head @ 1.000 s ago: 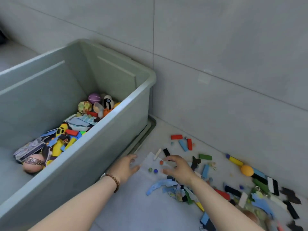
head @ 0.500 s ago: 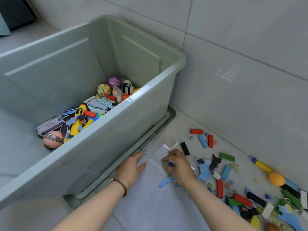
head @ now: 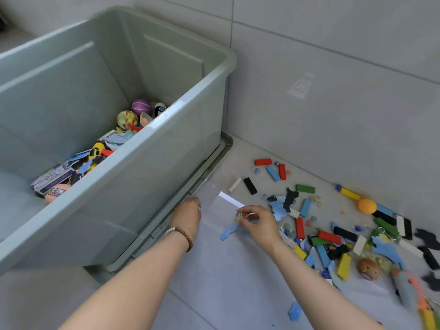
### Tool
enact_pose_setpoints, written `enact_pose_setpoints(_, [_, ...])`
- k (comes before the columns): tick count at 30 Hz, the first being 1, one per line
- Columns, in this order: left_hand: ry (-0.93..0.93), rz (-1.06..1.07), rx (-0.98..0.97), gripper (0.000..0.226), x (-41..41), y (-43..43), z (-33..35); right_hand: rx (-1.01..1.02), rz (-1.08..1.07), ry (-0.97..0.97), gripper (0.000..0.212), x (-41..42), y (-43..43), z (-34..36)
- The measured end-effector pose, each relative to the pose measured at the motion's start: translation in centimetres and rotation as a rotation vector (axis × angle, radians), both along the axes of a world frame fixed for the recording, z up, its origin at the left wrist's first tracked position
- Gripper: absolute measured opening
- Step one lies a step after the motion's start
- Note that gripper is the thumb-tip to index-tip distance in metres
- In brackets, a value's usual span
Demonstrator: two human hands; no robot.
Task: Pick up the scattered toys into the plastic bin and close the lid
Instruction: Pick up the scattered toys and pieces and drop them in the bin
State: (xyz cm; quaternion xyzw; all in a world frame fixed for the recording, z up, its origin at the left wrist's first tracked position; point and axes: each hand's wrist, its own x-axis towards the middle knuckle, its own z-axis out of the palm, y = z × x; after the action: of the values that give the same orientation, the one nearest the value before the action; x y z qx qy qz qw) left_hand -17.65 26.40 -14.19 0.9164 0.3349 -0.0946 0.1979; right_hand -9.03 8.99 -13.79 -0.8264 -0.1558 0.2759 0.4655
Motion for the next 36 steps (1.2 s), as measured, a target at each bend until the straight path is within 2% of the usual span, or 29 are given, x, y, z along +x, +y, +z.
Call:
enact_pose_setpoints(3, [-0.013,0.017,-0.061,0.012,-1.1,-0.3,-0.3,0.030,-0.063,0.028,0.012,-0.4,-2.0,0.7])
enact_pose_setpoints(5, [-0.114,0.106,-0.235,0.005,-1.4,-1.6,-0.2,0.072,-0.114,0.072,0.012,-0.7,-3.1,1.4])
enact_pose_setpoints(6, [-0.189,0.212,-0.401,0.006,-1.2,-2.8,0.1,0.094,-0.140,0.091,0.013,-0.9,-3.6,1.8])
enact_pose_setpoints(8, [-0.320,0.523,-0.860,0.008,-0.5,-5.5,1.3,0.130,-0.162,0.094,0.016,-1.1,-4.4,2.6])
enact_pose_setpoints(10, [-0.346,0.757,-1.307,0.011,0.1,-7.9,2.3,0.172,-0.127,0.084,0.017,-1.5,-4.6,3.4])
enact_pose_setpoints(12, [-0.320,0.847,-1.619,0.025,0.2,-9.3,2.4,0.186,-0.053,0.081,0.017,-1.9,-4.6,4.4])
enact_pose_setpoints(14, [-0.287,0.873,-1.793,0.040,0.3,-9.9,2.3,0.157,0.049,0.064,0.021,-2.1,-4.8,5.2])
enact_pose_setpoints(16, [-0.297,0.915,-1.828,0.042,0.6,-10.3,2.2,0.121,0.059,0.014,0.019,-1.4,-5.9,5.5])
enact_pose_setpoints(17, [-0.313,0.937,-1.792,0.039,0.9,-10.5,2.4,0.110,-0.005,-0.012,0.017,-0.7,-6.7,5.4])
enact_pose_setpoints(20, [-0.302,0.825,-1.451,0.035,1.7,-10.6,2.3,0.017,-0.252,-0.050,0.014,1.5,-9.9,4.3])
enact_pose_setpoints(22, [-0.267,0.695,-1.229,0.036,1.8,-10.7,1.7,-0.087,-0.260,-0.046,0.018,2.2,-11.3,2.9])
enact_pose_setpoints(24, [-0.265,0.657,-1.148,0.036,1.8,-10.9,1.1,-0.167,-0.192,-0.035,0.025,2.0,-11.4,1.5])
enact_pose_setpoints(29, [-0.291,0.675,-1.190,0.031,2.2,-11.9,1.3,-0.271,-0.106,-0.118,0.045,1.7,-9.7,-0.8])
enact_pose_setpoints(32, [-0.250,0.669,-1.253,0.029,2.3,-12.5,1.4,-0.350,-0.059,-0.185,0.041,1.7,-9.2,-1.7])
enact_pose_setpoints(36, [-0.189,0.621,-1.327,0.025,1.9,-13.2,1.0,-0.327,-0.088,-0.184,0.034,1.4,-8.9,-1.9])
